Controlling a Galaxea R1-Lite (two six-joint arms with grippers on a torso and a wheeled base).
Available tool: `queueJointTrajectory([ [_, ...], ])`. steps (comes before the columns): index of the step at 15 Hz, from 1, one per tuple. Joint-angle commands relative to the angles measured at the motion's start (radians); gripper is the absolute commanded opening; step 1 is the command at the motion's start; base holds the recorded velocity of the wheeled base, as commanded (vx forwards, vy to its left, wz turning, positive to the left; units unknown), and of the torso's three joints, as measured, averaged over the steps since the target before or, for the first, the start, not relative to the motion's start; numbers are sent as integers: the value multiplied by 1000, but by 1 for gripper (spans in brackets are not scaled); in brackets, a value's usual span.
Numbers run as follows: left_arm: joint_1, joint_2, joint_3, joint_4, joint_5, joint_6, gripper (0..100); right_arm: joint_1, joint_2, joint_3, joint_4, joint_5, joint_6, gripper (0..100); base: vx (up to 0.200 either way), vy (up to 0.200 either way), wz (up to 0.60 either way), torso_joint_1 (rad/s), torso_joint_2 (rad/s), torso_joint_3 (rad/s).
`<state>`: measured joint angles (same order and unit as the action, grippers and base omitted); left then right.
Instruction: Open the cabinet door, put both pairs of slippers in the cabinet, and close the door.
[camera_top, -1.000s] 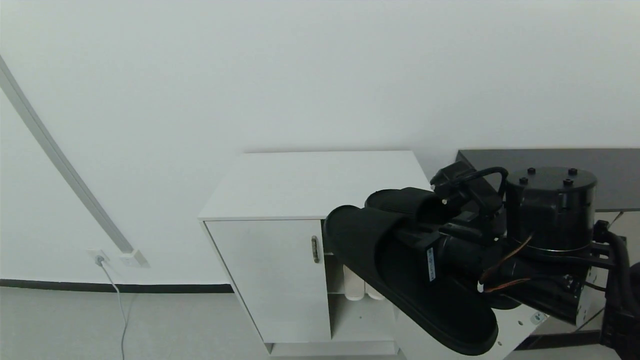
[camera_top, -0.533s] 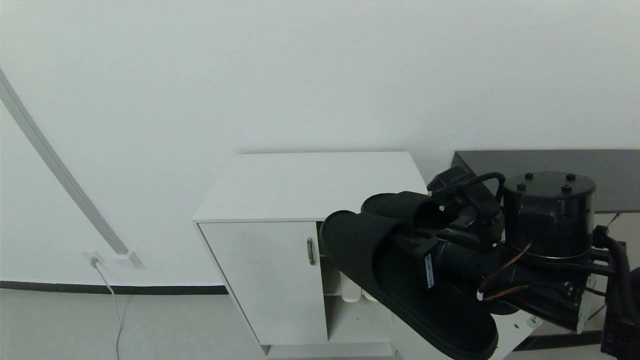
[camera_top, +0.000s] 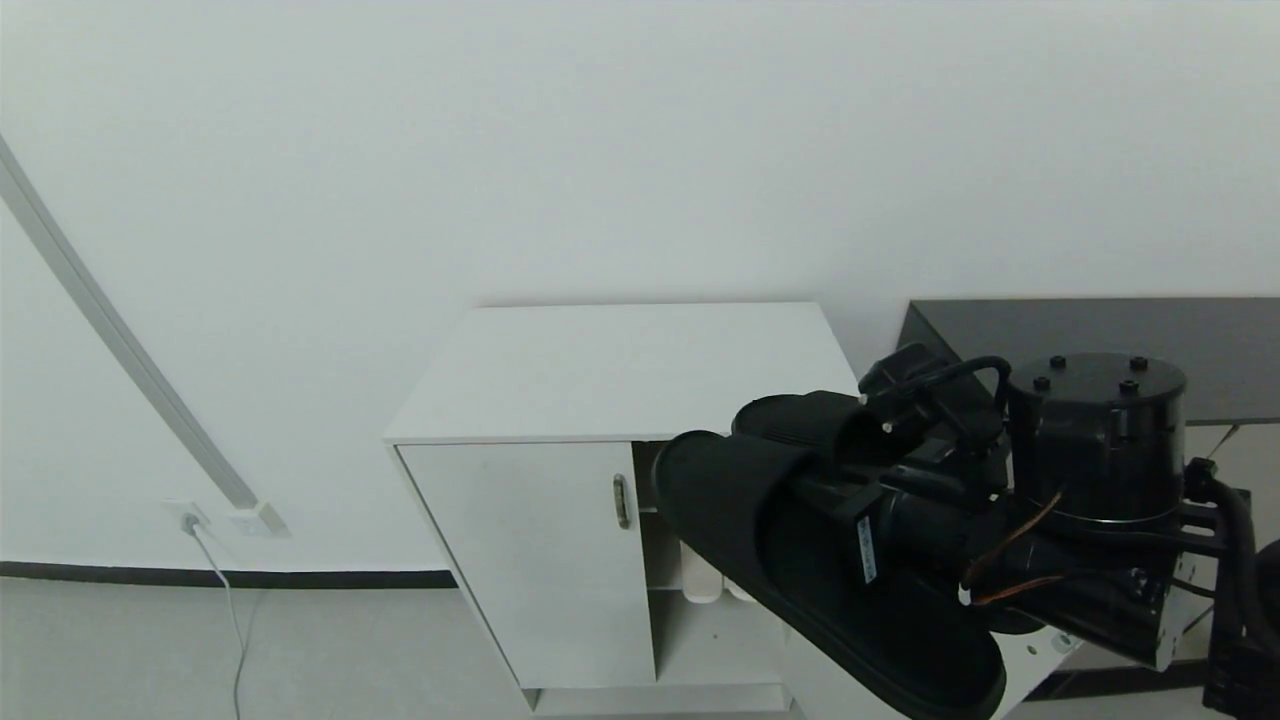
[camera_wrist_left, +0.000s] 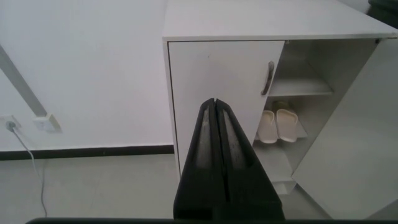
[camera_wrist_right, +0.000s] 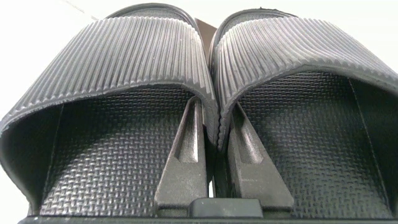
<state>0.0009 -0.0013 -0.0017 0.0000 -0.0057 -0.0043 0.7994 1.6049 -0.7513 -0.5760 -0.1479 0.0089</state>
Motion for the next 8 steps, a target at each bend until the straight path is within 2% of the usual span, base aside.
queueJointTrajectory([
  [1, 1, 1, 0, 0, 0, 0, 0, 0, 0, 1, -1, 1, 0, 0, 0, 0, 0, 0, 0, 0],
  [5, 1, 1, 0, 0, 0, 0, 0, 1, 4, 4, -1, 2, -1, 0, 0, 0, 0, -21, 40, 27],
  [8, 1, 1, 0, 0, 0, 0, 0, 1, 6, 4, -1, 2, -1, 0, 0, 0, 0, -142, 334, 181],
])
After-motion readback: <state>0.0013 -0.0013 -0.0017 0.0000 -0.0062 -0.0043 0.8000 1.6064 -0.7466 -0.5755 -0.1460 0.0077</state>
